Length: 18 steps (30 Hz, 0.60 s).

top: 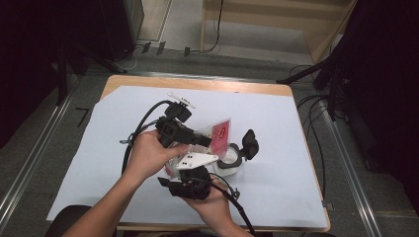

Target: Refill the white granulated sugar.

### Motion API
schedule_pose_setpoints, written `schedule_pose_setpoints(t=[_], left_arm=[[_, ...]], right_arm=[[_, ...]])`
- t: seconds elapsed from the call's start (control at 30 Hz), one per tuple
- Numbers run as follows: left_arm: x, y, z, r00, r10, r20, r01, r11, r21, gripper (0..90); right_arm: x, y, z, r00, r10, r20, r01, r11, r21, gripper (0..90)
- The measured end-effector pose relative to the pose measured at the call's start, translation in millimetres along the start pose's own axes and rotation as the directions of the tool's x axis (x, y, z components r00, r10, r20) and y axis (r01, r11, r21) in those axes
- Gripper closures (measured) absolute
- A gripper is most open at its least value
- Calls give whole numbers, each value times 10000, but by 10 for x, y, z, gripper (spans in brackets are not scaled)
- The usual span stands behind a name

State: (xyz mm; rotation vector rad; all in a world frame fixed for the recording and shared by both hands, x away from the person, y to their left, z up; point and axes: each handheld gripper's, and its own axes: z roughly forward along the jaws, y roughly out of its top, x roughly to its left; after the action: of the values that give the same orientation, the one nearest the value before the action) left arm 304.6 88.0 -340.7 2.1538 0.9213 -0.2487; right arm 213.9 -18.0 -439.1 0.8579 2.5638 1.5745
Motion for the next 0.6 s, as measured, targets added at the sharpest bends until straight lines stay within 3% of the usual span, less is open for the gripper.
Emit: schedule_pose_setpoints(t=[0.6], left_arm=[[-60, 48, -25, 9996, 123, -252, -125, 9999, -75, 746]], right_arm=[[4, 32, -21, 10000, 46, -8, -46, 9999, -152, 629]])
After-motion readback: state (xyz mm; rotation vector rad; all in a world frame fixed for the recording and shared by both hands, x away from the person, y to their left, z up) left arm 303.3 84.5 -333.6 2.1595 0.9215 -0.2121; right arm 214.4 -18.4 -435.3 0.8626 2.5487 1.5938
